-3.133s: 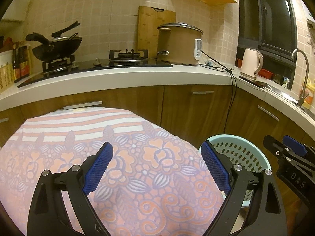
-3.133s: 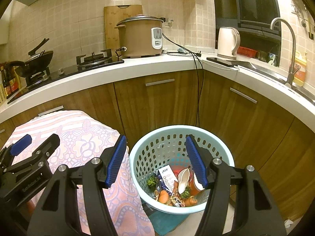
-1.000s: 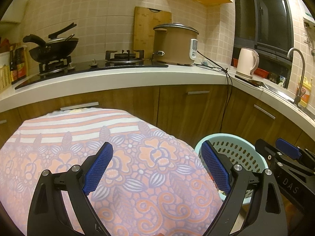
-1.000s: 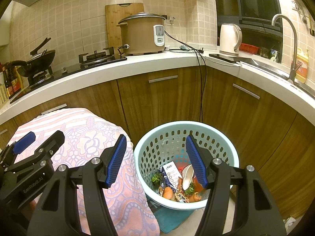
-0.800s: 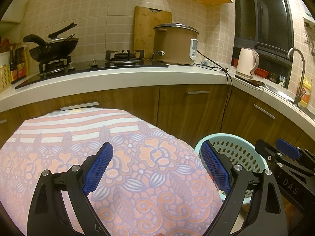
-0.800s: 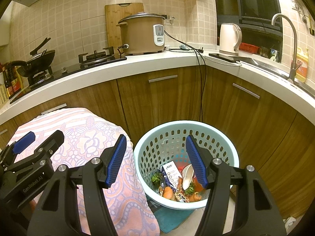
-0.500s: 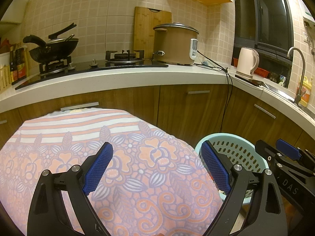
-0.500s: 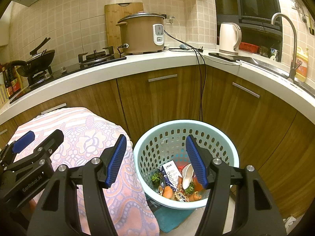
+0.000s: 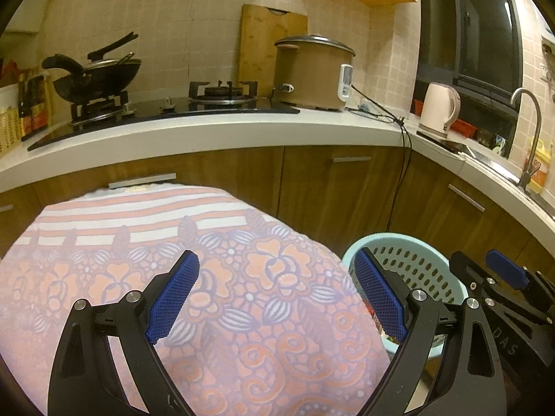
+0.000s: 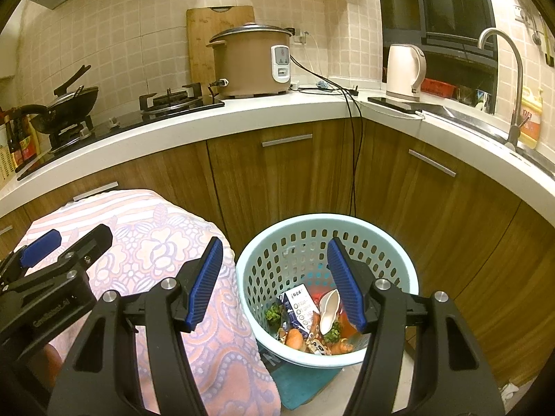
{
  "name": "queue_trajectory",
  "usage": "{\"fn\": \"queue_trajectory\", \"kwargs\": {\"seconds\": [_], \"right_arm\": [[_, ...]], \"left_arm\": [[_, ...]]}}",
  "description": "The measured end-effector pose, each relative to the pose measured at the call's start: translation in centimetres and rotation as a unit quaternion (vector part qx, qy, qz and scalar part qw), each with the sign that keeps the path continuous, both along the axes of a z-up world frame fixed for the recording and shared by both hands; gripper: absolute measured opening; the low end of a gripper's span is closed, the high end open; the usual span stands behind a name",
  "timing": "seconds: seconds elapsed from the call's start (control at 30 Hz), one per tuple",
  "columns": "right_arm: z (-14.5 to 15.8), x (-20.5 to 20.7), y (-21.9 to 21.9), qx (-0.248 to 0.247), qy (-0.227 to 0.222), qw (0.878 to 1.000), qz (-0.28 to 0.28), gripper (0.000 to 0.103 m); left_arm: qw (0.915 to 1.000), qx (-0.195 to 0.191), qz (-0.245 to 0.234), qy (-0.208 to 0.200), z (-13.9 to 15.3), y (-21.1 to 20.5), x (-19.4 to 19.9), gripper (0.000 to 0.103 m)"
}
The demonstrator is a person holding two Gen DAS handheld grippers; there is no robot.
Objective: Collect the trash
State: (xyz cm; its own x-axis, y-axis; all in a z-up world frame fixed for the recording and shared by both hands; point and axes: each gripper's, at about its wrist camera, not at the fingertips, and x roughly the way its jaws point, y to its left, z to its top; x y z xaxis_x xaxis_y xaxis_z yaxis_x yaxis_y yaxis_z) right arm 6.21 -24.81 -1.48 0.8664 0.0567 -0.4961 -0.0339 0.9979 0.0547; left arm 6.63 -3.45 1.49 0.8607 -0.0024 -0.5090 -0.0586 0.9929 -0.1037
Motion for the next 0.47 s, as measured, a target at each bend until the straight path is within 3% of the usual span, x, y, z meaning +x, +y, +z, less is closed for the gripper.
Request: {"fn": "queue_trajectory", "kwargs": {"seconds": [0.47], "right_arm": [[0.9, -1.1, 1.3, -0.003, -0.003, 1.0, 0.006, 0.059]], "left_arm": [[0.9994, 0.022, 0.018, 0.022, 0.4, 1.6, -1.7, 0.089]]}}
